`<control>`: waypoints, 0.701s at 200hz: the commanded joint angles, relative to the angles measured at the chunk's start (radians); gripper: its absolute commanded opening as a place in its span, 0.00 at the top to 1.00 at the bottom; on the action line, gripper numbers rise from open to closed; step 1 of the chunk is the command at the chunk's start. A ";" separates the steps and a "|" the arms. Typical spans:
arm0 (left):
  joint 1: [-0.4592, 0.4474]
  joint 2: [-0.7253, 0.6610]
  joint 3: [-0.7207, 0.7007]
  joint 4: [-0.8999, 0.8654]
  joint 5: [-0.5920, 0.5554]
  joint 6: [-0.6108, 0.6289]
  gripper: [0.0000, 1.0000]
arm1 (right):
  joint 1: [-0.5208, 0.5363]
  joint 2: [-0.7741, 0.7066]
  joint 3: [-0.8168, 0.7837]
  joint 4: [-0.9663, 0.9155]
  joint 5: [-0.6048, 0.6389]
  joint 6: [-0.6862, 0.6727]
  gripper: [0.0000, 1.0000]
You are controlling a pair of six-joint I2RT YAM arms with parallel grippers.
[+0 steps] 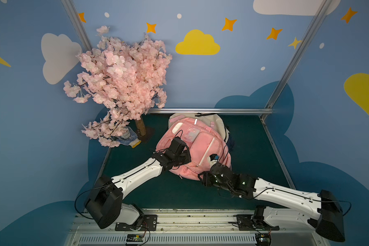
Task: Zip up the backpack
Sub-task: Zip the zipper on the backpack.
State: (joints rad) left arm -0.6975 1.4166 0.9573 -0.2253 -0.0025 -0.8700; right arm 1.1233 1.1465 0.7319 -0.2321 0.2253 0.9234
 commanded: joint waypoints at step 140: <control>-0.108 -0.074 -0.067 0.160 -0.044 -0.099 0.97 | 0.000 0.181 -0.034 0.238 0.217 0.331 0.55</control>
State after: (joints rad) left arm -0.7803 1.3872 0.8921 -0.1555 -0.0669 -0.9623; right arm 1.1210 1.2850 0.6708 -0.0051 0.4259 1.2270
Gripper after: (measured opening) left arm 0.060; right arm 0.456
